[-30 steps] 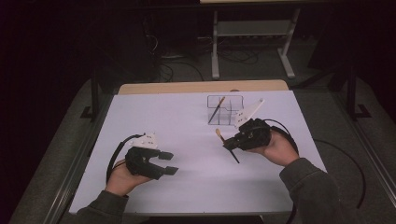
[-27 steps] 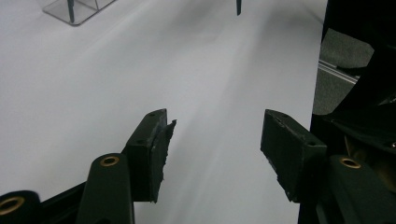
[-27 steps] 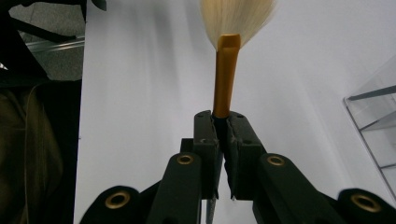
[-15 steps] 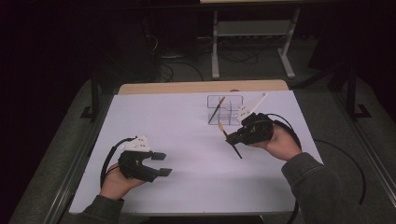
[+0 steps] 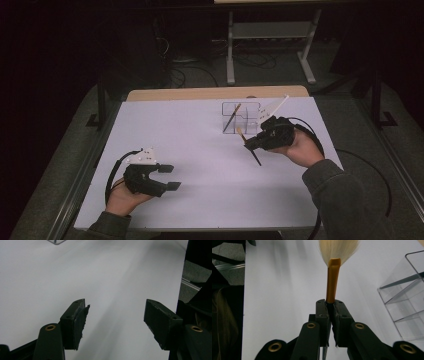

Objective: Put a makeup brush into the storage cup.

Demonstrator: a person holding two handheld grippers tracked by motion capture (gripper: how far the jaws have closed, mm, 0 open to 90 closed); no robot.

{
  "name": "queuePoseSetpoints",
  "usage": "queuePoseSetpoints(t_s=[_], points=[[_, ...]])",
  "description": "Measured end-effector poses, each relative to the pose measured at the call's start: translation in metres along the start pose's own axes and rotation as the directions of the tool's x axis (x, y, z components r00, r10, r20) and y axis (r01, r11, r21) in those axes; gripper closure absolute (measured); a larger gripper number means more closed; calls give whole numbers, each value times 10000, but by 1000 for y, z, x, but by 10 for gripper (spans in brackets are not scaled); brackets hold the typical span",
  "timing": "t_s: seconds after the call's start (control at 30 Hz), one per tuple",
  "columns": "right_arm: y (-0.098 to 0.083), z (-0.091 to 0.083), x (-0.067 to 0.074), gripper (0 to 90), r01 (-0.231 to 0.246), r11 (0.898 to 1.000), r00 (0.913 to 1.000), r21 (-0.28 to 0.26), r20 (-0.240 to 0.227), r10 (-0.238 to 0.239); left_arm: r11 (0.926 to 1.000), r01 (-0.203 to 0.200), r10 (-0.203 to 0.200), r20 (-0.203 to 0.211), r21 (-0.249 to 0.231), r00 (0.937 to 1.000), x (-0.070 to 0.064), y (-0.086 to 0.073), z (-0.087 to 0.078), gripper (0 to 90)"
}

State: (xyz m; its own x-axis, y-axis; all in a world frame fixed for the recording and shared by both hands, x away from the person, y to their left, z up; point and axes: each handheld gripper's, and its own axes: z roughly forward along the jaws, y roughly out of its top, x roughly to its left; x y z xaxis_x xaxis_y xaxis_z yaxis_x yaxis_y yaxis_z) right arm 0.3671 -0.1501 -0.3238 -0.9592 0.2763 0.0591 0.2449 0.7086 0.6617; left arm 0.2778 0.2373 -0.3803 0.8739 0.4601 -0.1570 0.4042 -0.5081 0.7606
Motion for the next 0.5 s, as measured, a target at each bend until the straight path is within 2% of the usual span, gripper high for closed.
queuePoseSetpoints(t_s=[0.4,0.43,0.5], points=[[6,-8,-20,828,-114,9999,9993,-82,349,117,9999,2,-5,-177,-173,9998,3,-2,-6,313],[7,-9,-20,828,-292,9995,9989,-120,353,296,9997,63,-66,-171,-217,9998,3,-3,-6,313],[8,-10,-24,828,-287,9995,9987,-111,428,291,9996,31,-36,-179,-266,9998,4,-3,-7,310]])
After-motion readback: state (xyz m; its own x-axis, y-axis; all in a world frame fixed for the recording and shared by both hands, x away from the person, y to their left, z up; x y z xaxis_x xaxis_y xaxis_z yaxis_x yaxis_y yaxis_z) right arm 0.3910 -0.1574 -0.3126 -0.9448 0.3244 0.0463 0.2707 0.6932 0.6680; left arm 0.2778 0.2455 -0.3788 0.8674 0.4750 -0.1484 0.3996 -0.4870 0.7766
